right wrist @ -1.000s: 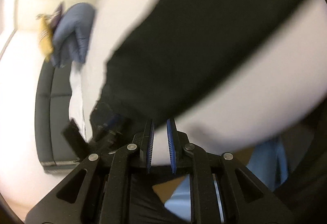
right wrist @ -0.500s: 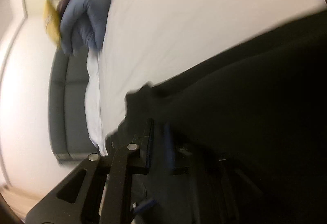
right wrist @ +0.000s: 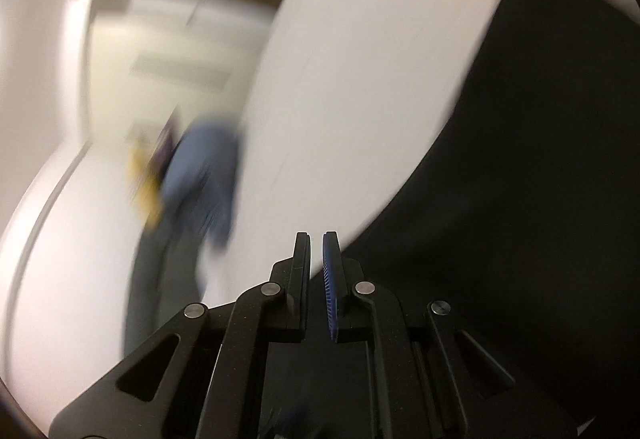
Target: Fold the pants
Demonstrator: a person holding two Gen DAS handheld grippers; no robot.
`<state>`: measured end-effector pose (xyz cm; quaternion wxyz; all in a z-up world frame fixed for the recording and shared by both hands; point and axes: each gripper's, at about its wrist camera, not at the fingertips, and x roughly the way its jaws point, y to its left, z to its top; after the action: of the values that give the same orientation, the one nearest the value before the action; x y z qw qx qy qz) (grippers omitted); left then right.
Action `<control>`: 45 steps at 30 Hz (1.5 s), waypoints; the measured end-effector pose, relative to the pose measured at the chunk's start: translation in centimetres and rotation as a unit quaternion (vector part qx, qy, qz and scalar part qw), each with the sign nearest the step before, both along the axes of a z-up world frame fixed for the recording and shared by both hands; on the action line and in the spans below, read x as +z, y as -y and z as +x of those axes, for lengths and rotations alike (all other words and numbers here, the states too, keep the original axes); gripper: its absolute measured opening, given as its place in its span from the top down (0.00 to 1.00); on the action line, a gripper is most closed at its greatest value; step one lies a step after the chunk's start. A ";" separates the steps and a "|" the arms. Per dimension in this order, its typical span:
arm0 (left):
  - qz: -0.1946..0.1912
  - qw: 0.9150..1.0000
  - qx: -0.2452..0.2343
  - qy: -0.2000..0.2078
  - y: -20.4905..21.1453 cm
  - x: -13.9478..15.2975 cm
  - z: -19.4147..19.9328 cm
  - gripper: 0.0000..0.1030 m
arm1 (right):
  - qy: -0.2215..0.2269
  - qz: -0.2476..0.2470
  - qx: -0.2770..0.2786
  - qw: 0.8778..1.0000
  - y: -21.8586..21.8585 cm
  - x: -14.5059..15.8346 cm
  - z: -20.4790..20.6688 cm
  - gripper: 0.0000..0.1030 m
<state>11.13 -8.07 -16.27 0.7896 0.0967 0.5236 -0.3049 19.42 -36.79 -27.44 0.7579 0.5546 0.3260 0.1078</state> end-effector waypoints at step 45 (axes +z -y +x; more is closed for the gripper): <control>-0.050 0.992 0.117 0.020 -9.5 -0.1 9.4 0.30 | -0.116 -0.137 -0.257 0.949 15.9 4.1 -25.2 0.63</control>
<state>20.57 1.39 -16.34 0.8339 0.0013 0.4997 -0.2343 -5.80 -52.69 -23.32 0.7857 0.5189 0.2696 -0.2018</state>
